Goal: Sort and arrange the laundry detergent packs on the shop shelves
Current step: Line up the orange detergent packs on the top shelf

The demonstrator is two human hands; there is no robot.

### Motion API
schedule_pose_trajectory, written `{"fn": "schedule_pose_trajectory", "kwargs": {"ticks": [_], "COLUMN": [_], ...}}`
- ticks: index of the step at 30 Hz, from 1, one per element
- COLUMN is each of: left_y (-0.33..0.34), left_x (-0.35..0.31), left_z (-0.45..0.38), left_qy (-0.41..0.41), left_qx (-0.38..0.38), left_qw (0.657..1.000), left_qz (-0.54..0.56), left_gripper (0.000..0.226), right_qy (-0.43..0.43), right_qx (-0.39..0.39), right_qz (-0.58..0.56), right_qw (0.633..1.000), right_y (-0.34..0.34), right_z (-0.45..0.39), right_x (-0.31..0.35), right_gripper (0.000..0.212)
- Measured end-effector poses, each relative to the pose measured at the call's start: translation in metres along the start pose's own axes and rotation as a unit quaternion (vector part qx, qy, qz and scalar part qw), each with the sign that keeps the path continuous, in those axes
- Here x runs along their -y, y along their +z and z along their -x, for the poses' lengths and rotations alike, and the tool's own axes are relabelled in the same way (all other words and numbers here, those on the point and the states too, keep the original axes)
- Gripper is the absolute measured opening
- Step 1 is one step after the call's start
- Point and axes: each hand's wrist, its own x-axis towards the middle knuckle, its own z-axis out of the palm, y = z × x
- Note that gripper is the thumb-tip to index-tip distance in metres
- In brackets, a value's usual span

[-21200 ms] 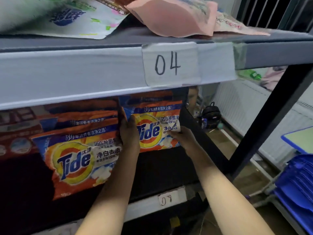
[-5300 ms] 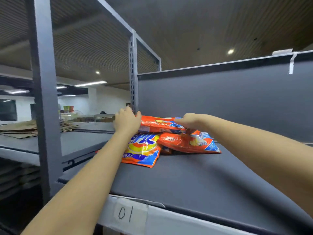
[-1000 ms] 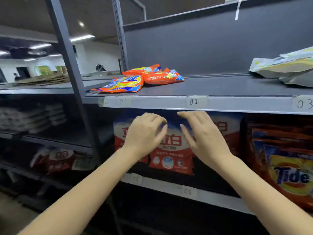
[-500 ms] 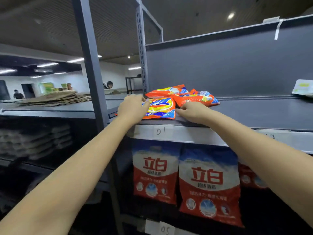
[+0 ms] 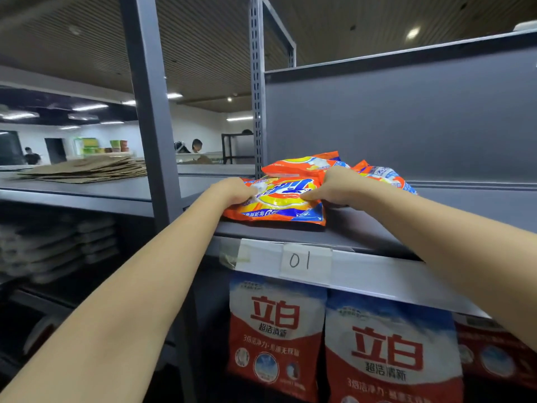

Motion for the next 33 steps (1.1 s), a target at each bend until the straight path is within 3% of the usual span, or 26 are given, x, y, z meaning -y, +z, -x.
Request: {"fn": "schedule_pose_trajectory", "kwargs": {"ticks": [4, 7, 12, 15, 18, 21, 24, 27, 30, 33], "left_y": [-0.003, -0.003, -0.006, -0.013, -0.023, -0.034, -0.038, -0.028, -0.004, 0.028], "left_x": [-0.001, 0.005, 0.014, 0.019, 0.024, 0.029, 0.034, 0.04, 0.044, 0.05], "left_z": [0.002, 0.001, 0.01, 0.028, 0.057, 0.096, 0.133, 0.165, 0.192, 0.215], "left_qy": [-0.011, -0.018, 0.04, 0.083, 0.145, 0.192, 0.228, 0.231, 0.233, 0.256], "left_qx": [-0.025, -0.049, -0.082, -0.109, -0.132, -0.151, -0.157, -0.127, -0.054, 0.036], "left_qw": [0.998, 0.983, 0.902, 0.851, 0.814, 0.768, 0.702, 0.647, 0.624, 0.614], "left_qz": [0.065, 0.176, 0.423, 0.508, 0.546, 0.592, 0.656, 0.716, 0.744, 0.746], "left_gripper": [0.044, 0.045, 0.032, 0.031, 0.02, 0.019, 0.021, 0.021, 0.025, 0.04], "right_qy": [0.041, 0.048, 0.055, 0.043, 0.009, -0.026, -0.062, -0.069, -0.012, 0.018], "right_qx": [0.013, 0.007, -0.012, -0.054, -0.111, -0.171, -0.158, -0.093, -0.048, -0.099], "right_qz": [-0.126, -0.182, -0.266, -0.294, -0.333, -0.436, -0.561, -0.603, -0.618, -0.667], "right_qw": [0.991, 0.982, 0.962, 0.953, 0.936, 0.883, 0.81, 0.789, 0.785, 0.738], "right_y": [-0.002, -0.003, 0.0, 0.003, 0.005, 0.002, -0.006, -0.009, 0.001, 0.018], "right_z": [-0.003, 0.001, 0.022, 0.041, 0.059, 0.088, 0.124, 0.161, 0.199, 0.246], "right_x": [-0.005, -0.005, -0.004, -0.004, -0.001, 0.008, 0.016, 0.023, 0.023, 0.012], "right_gripper": [0.031, 0.035, 0.026, 0.012, 0.014, 0.008, 0.004, 0.042, 0.053, 0.063]}}
